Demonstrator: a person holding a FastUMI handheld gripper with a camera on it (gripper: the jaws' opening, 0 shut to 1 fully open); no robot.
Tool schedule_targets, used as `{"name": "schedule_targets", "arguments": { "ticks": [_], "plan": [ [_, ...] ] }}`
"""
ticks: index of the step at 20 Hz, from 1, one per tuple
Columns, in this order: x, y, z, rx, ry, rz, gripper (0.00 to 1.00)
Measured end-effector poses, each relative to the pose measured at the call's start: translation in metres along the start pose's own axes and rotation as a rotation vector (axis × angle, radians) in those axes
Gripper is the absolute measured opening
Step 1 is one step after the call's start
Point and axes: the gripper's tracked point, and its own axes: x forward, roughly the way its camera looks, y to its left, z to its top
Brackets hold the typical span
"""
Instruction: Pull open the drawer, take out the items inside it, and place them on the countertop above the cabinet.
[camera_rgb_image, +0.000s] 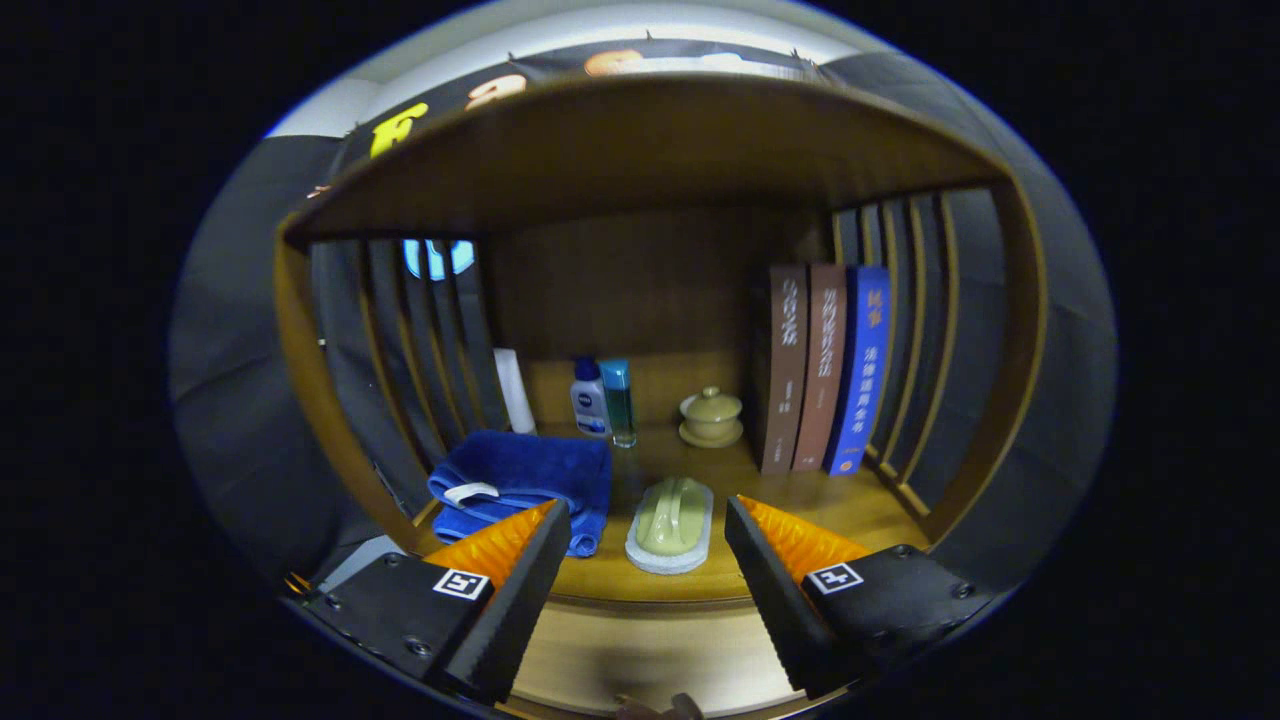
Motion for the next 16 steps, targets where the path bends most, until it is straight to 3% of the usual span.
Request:
{"name": "schedule_targets", "arguments": {
  "ticks": [4,8,16],
  "plan": [
    [-0.083,0.020,-0.008,0.003,-0.143,0.043,0.99],
    [-0.137,0.022,-0.064,0.038,-0.202,0.031,0.98],
    [-0.156,-0.002,-0.197,0.129,-0.081,-0.037,0.99]
  ]
}}
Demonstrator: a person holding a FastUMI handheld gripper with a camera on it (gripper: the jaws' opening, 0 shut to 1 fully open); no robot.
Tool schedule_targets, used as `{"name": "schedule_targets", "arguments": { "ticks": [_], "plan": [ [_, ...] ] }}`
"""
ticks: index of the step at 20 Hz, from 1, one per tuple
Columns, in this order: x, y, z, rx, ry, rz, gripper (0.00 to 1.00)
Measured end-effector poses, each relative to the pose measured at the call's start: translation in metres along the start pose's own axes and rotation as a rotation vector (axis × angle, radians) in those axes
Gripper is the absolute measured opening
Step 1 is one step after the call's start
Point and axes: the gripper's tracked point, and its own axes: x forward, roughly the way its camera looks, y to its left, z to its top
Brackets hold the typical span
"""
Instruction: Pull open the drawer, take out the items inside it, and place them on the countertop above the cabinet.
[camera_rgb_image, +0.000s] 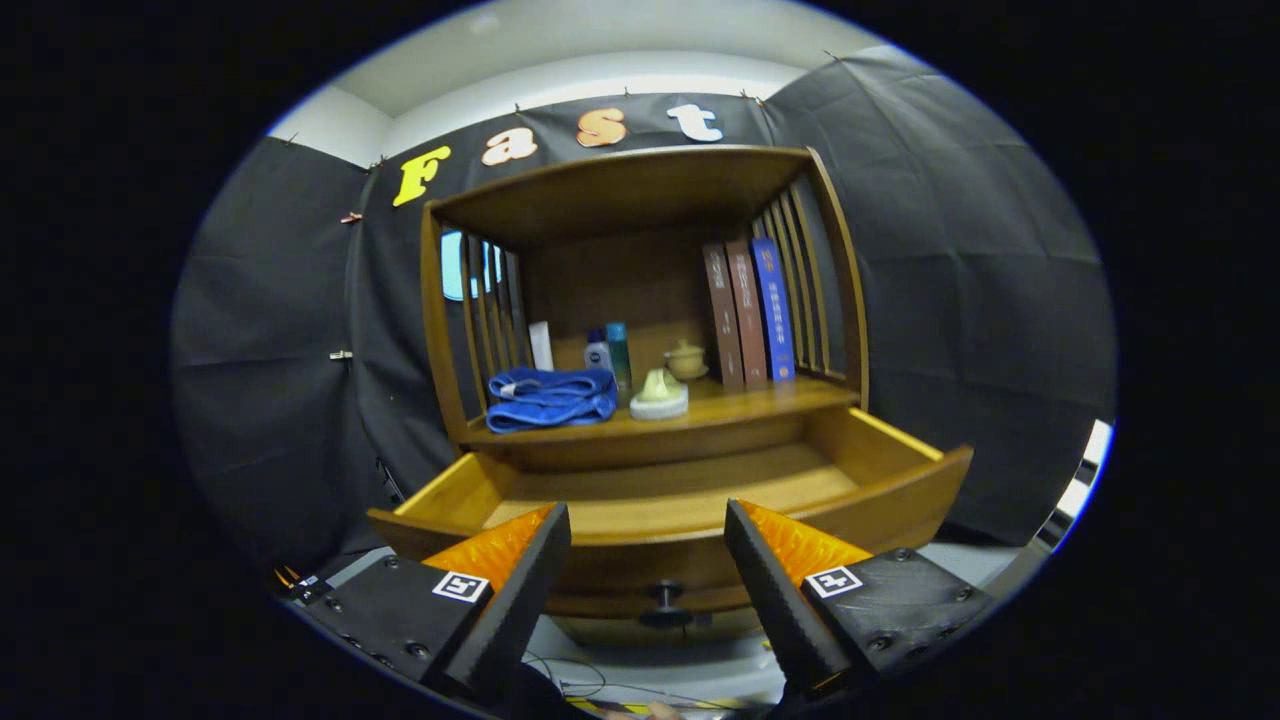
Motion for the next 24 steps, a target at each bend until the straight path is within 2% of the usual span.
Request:
{"name": "schedule_targets", "arguments": {
  "ticks": [6,10,17,24],
  "plan": [
    [0.019,-0.016,-0.057,-0.019,0.063,-0.028,0.99],
    [0.038,-0.013,-0.075,-0.042,0.096,-0.029,0.99],
    [0.053,-0.009,-0.067,-0.078,0.059,-0.037,0.99],
    [0.113,-0.007,-0.053,-0.082,0.042,-0.040,0.99]
  ]
}}
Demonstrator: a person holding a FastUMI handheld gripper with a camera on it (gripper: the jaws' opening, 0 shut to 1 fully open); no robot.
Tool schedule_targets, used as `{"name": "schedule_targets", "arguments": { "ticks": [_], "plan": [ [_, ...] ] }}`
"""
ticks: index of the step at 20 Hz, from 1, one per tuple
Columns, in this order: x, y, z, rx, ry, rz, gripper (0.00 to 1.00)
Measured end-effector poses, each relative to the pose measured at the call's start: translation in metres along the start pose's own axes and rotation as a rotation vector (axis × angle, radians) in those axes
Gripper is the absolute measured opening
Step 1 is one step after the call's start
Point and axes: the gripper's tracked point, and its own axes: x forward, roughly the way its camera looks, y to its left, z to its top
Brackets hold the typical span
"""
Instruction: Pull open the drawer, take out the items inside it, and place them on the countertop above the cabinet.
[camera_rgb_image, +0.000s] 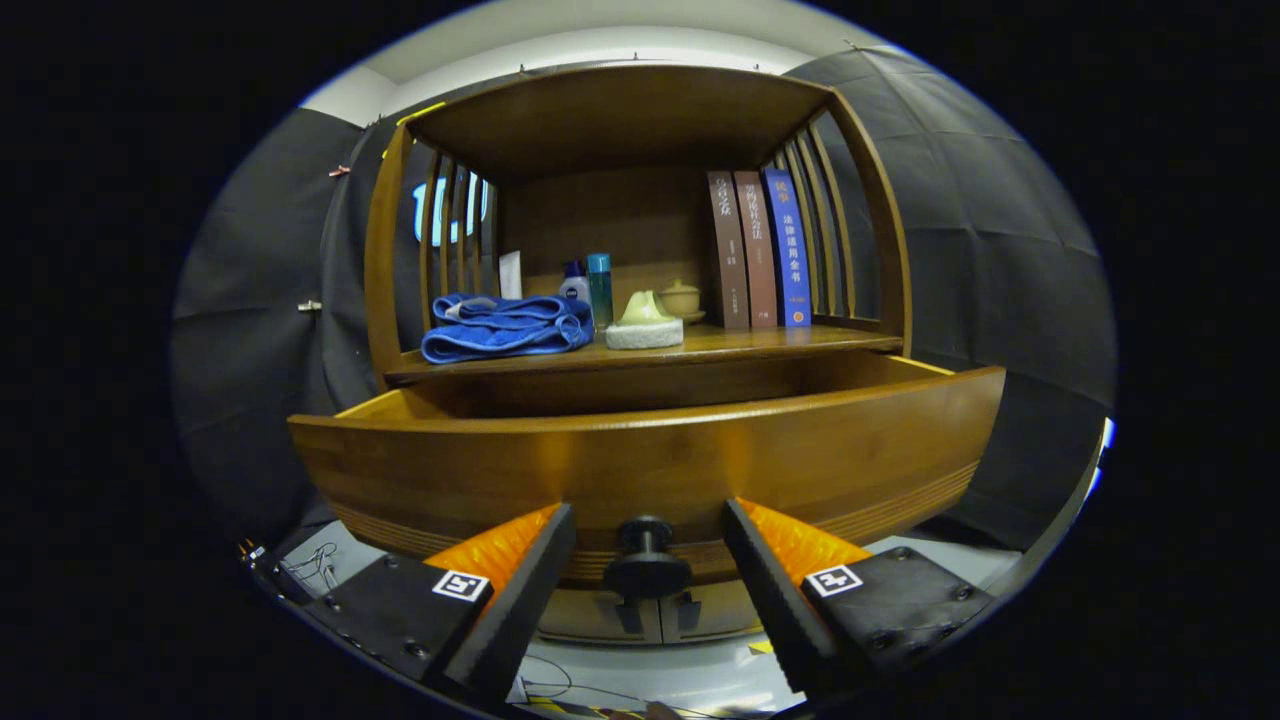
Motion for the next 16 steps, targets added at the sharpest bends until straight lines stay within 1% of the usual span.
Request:
{"name": "schedule_targets", "arguments": {
  "ticks": [7,11,16],
  "plan": [
    [0.068,0.002,0.012,0.005,-0.003,-0.001,0.99],
    [0.091,0.002,0.015,0.000,-0.005,-0.002,0.99],
    [0.107,0.002,0.018,0.006,-0.003,-0.011,0.99]
  ]
}}
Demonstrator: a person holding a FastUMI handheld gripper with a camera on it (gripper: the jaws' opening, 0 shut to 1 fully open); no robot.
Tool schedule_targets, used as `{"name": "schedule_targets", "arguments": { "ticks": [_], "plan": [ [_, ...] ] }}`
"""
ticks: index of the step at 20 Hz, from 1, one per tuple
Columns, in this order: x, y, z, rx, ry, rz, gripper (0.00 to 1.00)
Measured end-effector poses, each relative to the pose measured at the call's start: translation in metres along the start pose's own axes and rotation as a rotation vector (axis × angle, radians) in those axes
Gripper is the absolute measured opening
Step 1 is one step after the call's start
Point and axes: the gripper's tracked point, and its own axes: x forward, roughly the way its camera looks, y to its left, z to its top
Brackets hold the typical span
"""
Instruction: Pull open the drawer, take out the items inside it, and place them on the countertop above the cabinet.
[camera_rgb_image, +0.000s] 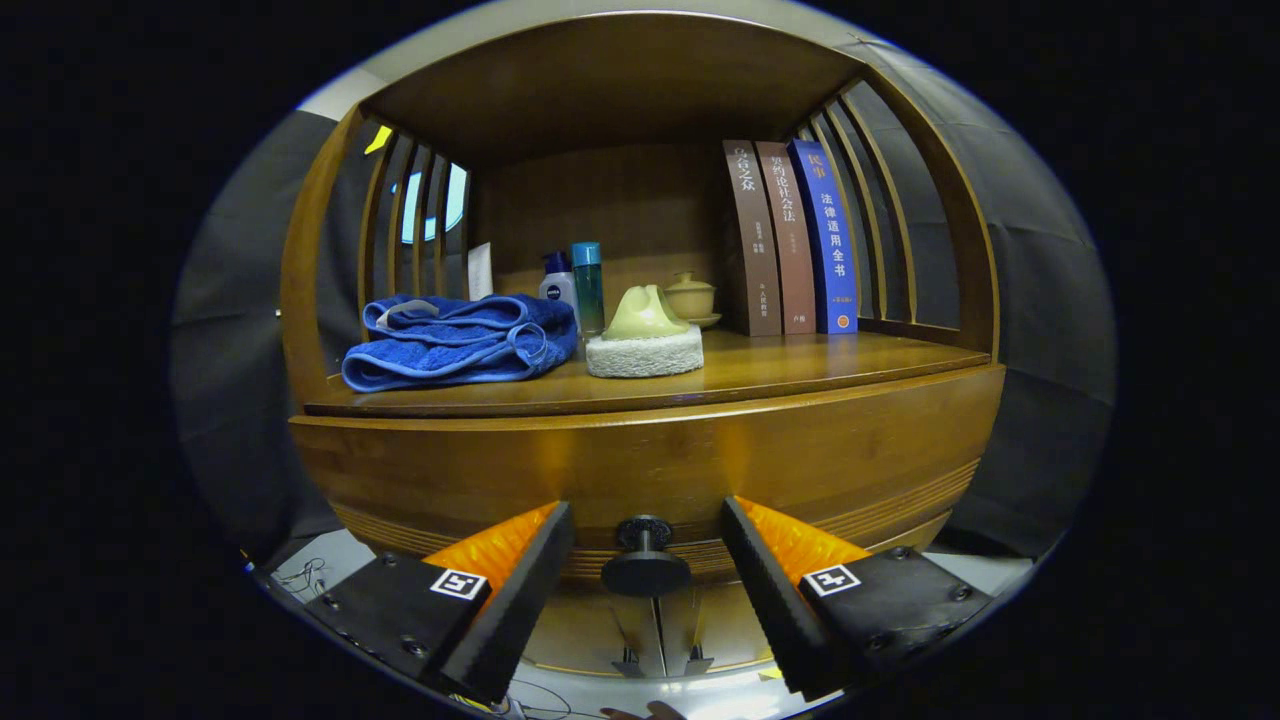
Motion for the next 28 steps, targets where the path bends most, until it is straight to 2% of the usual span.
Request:
{"name": "schedule_targets", "arguments": {
  "ticks": [7,9,13,17,23,28],
  "plan": [
    [-0.003,0.000,-0.006,0.033,0.037,0.010,0.99],
    [-0.015,0.000,-0.007,0.056,0.042,0.019,0.99],
    [-0.054,0.005,0.007,0.006,0.025,0.057,0.99],
    [-0.100,0.012,0.065,0.007,-0.047,0.104,0.99],
    [-0.168,0.016,0.187,-0.040,-0.175,0.125,0.99],
    [-0.213,0.026,0.249,-0.098,-0.211,0.145,0.99]
  ]
}}
